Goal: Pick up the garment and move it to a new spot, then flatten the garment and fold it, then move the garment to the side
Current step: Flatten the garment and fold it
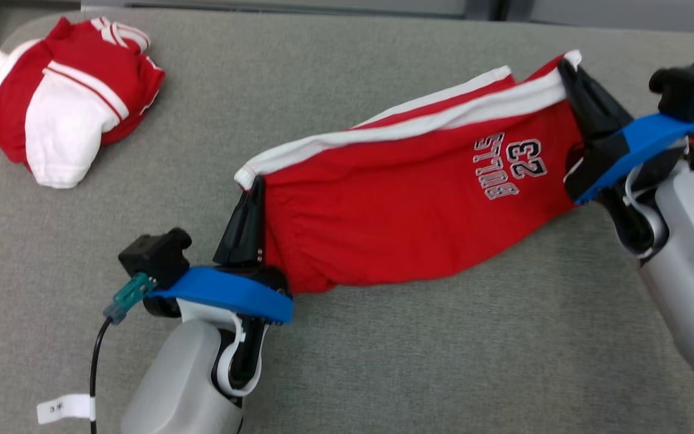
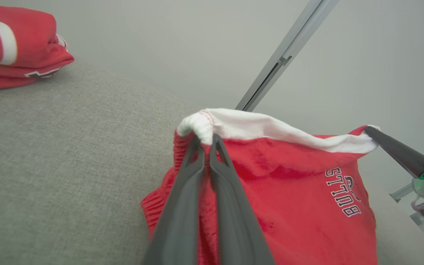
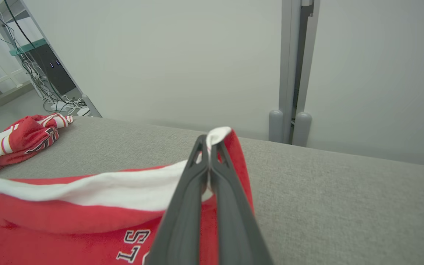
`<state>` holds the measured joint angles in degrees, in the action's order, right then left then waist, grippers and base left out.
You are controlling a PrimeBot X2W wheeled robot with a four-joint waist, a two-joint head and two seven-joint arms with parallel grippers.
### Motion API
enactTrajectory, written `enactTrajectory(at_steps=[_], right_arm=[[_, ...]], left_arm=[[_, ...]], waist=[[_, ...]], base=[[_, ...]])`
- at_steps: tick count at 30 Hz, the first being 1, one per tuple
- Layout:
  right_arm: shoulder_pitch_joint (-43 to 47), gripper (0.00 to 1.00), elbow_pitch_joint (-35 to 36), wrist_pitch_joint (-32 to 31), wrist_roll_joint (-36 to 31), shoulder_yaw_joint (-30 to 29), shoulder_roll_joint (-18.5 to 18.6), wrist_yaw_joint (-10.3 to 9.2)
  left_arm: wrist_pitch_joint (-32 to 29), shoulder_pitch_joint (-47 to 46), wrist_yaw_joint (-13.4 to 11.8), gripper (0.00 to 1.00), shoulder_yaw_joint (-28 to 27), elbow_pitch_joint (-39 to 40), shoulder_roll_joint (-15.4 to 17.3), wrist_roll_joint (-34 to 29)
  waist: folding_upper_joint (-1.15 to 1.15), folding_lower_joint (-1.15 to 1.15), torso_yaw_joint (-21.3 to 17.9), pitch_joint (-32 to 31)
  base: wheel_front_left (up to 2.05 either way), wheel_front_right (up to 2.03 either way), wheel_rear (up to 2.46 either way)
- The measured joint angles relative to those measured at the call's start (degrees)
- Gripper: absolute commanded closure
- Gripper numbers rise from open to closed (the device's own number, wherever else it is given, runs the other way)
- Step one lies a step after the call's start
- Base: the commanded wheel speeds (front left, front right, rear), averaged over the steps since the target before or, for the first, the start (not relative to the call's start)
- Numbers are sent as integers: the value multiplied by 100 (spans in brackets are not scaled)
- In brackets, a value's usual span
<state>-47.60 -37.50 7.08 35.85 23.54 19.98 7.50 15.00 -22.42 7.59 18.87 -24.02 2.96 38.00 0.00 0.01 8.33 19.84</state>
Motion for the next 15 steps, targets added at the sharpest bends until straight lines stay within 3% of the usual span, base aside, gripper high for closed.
enactTrajectory(at_steps=[8, 9, 10, 15], right_arm=[[-893, 97, -1015, 167, -288, 152, -14, 0], [-965, 0, -1118, 215, -294, 165, -37, -1], [-1020, 0, -1191, 229, -309, 212, -59, 0], [-1121, 0, -1512, 488, -369, 370, -118, 0]], left_arm=[[0, -531, 0, 100, 254, -249, -10, 264], [0, -569, 0, 90, 229, -276, -10, 296], [0, -585, 0, 2, 197, -308, -8, 308], [0, -558, 0, 0, -9, -513, -3, 366]], waist=[[0, 0, 345, 526], [0, 0, 372, 569], [0, 0, 392, 602], [0, 0, 347, 636]], base=[[0, 0, 0], [0, 0, 0], [0, 0, 0], [0, 0, 0]])
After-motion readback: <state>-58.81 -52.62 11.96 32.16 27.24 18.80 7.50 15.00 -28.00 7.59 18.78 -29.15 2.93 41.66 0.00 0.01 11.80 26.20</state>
